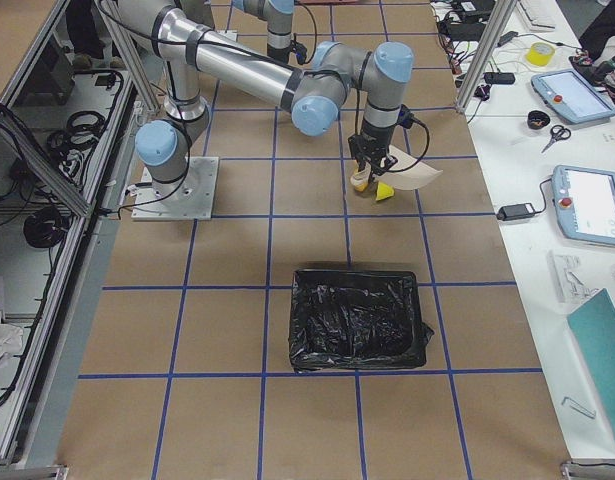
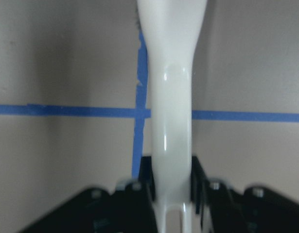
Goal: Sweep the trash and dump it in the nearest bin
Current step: 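Carry the dustpan with the right gripper beside the trash items while lifting the brush, then move the brush with the left gripper behind the trash items toward the dustpan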
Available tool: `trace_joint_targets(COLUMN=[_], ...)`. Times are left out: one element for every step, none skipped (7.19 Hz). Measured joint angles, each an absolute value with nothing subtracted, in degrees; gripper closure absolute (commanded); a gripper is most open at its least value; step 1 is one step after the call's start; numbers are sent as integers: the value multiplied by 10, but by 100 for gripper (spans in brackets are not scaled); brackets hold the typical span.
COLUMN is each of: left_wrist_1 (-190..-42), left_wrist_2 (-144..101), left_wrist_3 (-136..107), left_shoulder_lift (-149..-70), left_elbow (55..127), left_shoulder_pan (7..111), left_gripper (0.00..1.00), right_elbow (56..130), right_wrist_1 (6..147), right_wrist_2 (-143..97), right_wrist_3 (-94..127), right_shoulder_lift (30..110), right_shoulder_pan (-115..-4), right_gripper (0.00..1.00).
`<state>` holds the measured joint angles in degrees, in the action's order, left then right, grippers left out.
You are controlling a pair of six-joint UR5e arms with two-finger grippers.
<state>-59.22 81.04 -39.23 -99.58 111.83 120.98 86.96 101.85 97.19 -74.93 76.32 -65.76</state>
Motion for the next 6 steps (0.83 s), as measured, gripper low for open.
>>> trace_joint_targets(left_wrist_1=[-599,-601,-601,-599,-595,-588], left_wrist_2=[809,806,803,798,789,776], left_wrist_3=[-410,-437,-467,-502,-541,-574], left_shoulder_lift=[-1006,-1023,-1045,-1065,-1086,-1107], left_elbow=[1077,1039,1007,982,962,942], left_shoulder_pan=[1209,1208,1208,1209,1210,1211], left_gripper=[100,100,100,100,100,100], right_elbow=[870,871,872,871,870,867], right_wrist_1=[1020,1023,1027,1030,1044,1073], right_wrist_2=[976,977,976,976,977,979], right_wrist_3=[-825,-898,-964,-1005,-1029,-1042], right_shoulder_lift=[762,757,751,742,726,702], right_shoulder_pan=[-646,-627,-602,-578,-560,-549], right_gripper=[76,76,76,76,76,76])
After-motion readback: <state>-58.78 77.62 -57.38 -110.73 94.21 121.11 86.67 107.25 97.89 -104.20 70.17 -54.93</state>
